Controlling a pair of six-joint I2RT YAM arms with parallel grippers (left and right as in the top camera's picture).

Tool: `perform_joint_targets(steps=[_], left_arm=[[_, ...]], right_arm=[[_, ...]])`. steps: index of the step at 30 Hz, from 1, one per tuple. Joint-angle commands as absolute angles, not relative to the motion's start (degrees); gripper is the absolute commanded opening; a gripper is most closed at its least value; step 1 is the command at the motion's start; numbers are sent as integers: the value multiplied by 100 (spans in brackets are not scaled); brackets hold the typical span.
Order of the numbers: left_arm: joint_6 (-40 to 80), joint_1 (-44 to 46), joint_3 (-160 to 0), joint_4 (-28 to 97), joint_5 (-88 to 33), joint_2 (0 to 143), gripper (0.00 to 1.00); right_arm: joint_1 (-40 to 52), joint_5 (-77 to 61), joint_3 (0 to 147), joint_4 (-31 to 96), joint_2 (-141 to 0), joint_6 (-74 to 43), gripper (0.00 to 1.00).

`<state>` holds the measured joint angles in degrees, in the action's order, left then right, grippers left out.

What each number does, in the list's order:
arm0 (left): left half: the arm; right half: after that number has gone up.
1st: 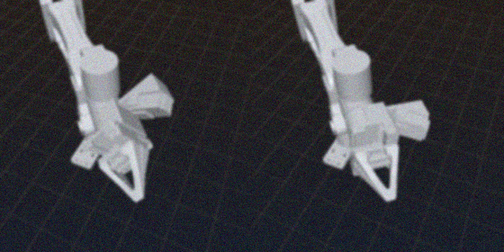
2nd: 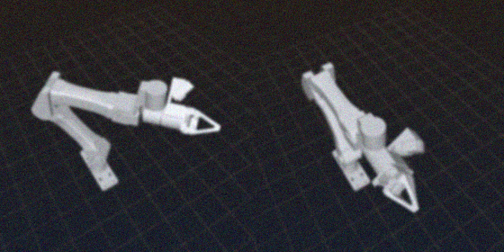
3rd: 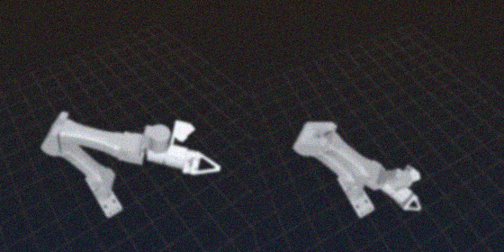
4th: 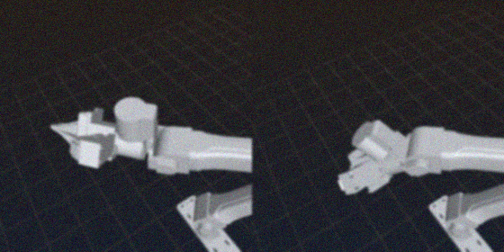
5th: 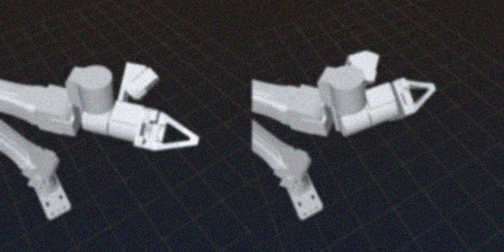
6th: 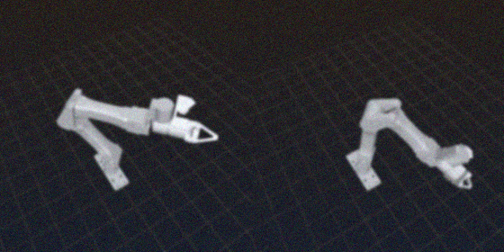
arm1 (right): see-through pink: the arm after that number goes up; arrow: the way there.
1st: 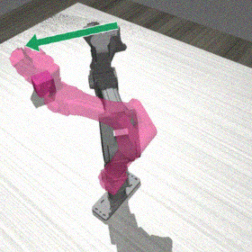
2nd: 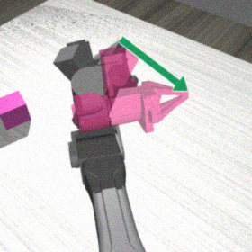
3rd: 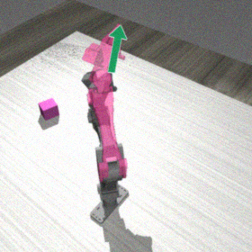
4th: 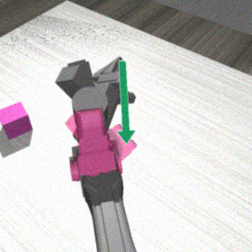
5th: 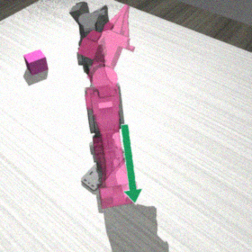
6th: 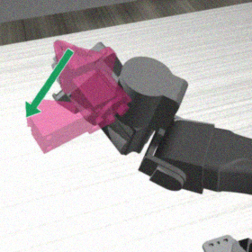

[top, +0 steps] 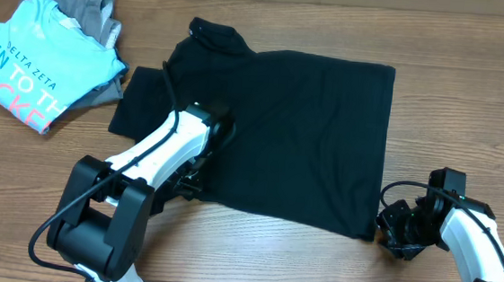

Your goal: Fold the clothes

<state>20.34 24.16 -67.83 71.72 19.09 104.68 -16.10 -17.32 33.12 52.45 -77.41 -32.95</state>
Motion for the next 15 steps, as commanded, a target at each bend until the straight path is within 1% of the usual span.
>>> perform_joint_targets(steps=[1, 2, 5, 11, 13, 14, 15], left_arm=[[1918, 2408, -7129, 7203, 1859, 10519, 36], [1898, 2405, -7212, 7227, 1859, 10519, 35], [1879, 2403, -7771, 7605, 1846, 10519, 28], [1881, 2451, -8617, 8565, 1835, 10519, 25], [1883, 2497, -8847, 8816, 1828, 10519, 34], [1881, 2502, -8873, 8825, 1793, 10519, 46], [1881, 2506, -8882, 8818, 1767, 10519, 52]], right_arm=[[-1625, -1671, 3420, 5212, -7684, -3253, 46], [-1625, -1671, 3422, 5212, -7684, -3253, 46], [-1625, -1675, 3422, 5214, -7684, -3181, 46], [-1625, -1658, 3420, 5221, -7684, -3105, 47], [-1625, -1658, 3420, 5212, -7684, -3107, 47], [-1625, -1658, 3420, 5210, -7684, -3107, 47], [-1625, -1660, 3420, 5210, -7684, -3107, 47]])
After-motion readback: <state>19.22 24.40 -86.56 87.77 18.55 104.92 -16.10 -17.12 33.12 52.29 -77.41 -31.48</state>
